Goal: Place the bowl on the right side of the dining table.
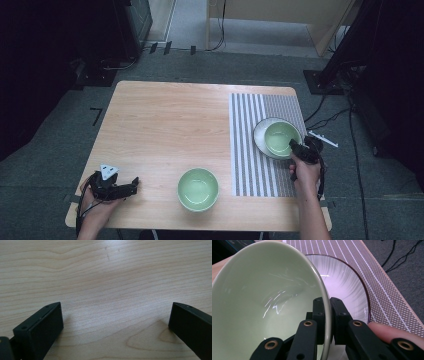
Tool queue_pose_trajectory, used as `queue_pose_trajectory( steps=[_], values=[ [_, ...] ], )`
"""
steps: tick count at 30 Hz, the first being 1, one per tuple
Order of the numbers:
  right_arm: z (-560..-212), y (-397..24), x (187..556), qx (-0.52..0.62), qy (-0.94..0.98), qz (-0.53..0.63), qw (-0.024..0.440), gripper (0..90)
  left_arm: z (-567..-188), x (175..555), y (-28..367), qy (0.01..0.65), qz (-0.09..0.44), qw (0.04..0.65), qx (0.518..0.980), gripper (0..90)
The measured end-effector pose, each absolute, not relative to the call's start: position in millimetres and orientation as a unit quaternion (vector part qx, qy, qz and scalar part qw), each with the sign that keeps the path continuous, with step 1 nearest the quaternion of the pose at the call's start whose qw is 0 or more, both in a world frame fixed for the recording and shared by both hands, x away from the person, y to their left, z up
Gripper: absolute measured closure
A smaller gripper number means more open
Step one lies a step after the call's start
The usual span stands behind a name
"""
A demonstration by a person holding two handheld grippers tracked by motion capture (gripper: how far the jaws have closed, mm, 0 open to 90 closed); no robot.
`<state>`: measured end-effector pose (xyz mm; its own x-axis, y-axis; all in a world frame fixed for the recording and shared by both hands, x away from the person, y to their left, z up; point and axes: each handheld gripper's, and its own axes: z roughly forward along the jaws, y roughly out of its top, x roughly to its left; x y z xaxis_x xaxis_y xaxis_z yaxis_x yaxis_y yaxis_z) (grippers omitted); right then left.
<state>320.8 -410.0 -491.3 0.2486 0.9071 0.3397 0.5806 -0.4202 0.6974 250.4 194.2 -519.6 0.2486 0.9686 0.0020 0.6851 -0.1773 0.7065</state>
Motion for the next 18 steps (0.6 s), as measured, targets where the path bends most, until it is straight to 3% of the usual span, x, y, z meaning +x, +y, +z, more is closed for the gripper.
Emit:
queue_pose_trajectory(
  steps=[18],
  values=[
    [-493.9,-413.5,324.3,0.768,0.468,0.382,0.211,80.6,-519.6,250.8,193.9,0.568,0.236,0.301,0.729,0.0]
  ],
)
